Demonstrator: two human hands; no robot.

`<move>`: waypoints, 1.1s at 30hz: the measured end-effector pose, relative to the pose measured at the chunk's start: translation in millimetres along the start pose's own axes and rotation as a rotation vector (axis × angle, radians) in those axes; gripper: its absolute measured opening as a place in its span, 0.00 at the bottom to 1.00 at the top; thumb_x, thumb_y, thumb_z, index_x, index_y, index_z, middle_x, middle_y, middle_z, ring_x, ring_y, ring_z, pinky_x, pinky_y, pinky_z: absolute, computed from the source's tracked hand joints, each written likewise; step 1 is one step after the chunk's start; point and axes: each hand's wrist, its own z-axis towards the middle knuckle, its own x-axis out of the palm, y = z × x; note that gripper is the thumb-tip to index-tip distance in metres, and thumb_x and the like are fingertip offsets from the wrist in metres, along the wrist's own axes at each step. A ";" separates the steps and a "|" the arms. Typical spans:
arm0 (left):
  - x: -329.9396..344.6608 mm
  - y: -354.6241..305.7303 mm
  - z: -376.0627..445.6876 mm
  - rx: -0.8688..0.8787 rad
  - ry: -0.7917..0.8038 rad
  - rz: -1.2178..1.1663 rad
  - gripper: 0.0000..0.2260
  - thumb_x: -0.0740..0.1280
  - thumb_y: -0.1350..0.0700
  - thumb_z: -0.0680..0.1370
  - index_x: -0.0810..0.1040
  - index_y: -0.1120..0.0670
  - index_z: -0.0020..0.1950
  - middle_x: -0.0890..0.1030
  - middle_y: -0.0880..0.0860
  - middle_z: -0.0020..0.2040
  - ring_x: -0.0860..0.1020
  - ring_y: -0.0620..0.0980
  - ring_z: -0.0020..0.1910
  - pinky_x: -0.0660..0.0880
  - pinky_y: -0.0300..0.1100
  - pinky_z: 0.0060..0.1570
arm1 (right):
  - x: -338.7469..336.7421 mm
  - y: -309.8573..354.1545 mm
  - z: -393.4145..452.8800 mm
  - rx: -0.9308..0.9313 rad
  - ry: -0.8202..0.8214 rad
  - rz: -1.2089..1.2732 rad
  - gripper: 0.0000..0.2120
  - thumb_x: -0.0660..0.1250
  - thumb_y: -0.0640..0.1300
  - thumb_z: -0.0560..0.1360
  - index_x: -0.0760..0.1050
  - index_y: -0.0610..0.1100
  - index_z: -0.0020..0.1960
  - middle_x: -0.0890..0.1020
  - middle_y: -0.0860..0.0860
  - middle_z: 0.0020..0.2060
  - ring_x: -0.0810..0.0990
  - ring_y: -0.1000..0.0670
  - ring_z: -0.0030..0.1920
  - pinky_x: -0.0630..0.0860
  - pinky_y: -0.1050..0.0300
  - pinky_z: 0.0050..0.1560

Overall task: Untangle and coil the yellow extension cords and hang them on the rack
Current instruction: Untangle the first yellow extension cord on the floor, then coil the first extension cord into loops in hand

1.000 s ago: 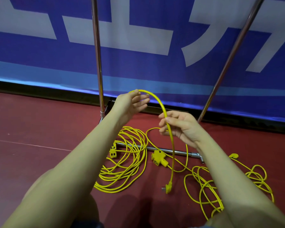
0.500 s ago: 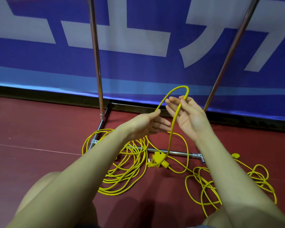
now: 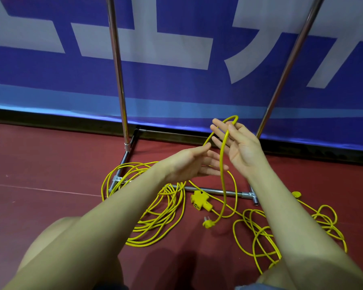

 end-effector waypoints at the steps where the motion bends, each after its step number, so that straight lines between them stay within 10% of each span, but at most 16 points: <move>1: -0.7 -1.3 -0.4 0.005 -0.015 -0.005 0.18 0.50 0.46 0.81 0.74 0.56 0.50 0.83 0.54 0.44 0.79 0.55 0.51 0.66 0.48 0.65 | 0.7 -0.1 0.3 -0.005 -0.005 -0.011 0.05 0.56 0.39 0.81 0.68 0.43 0.47 0.84 0.47 0.49 0.82 0.48 0.55 0.79 0.54 0.55; 8: -6.4 -16.2 -8.4 0.261 -0.268 0.040 0.12 0.56 0.59 0.82 0.76 0.58 0.44 0.67 0.49 0.29 0.62 0.44 0.28 0.62 0.36 0.31 | -8.2 -6.4 6.7 0.045 -0.262 -0.390 0.10 0.66 0.45 0.77 0.71 0.45 0.39 0.79 0.51 0.27 0.76 0.53 0.28 0.71 0.61 0.30; 13: -16.4 -27.1 -16.5 0.252 -0.301 0.137 0.13 0.58 0.58 0.81 0.78 0.60 0.42 0.68 0.49 0.28 0.60 0.44 0.24 0.58 0.34 0.24 | -12.3 -16.9 10.4 -0.120 -0.303 -0.665 0.05 0.69 0.44 0.75 0.73 0.46 0.46 0.76 0.51 0.41 0.73 0.56 0.40 0.70 0.66 0.43; 16: -23.0 -31.6 -18.5 0.258 -0.321 0.132 0.12 0.59 0.58 0.81 0.78 0.61 0.43 0.69 0.48 0.27 0.60 0.43 0.23 0.55 0.35 0.25 | -7.1 -19.0 8.6 -0.022 -0.051 -0.714 0.07 0.61 0.43 0.80 0.77 0.45 0.46 0.81 0.49 0.44 0.78 0.55 0.46 0.71 0.63 0.53; 26: -29.9 -32.7 -21.2 0.451 -0.829 0.163 0.08 0.65 0.55 0.79 0.78 0.56 0.42 0.79 0.50 0.36 0.75 0.42 0.33 0.69 0.34 0.36 | 0.2 -12.5 3.4 0.078 0.124 -0.341 0.11 0.55 0.39 0.81 0.72 0.39 0.44 0.67 0.54 0.24 0.59 0.58 0.22 0.55 0.67 0.23; 33: -11.5 -28.9 -20.4 -0.025 -0.481 0.025 0.31 0.45 0.39 0.81 0.79 0.59 0.45 0.83 0.55 0.36 0.81 0.49 0.33 0.74 0.38 0.34 | -0.6 -7.2 1.2 0.059 0.121 -0.201 0.10 0.56 0.40 0.80 0.74 0.40 0.45 0.67 0.54 0.24 0.60 0.58 0.22 0.57 0.67 0.23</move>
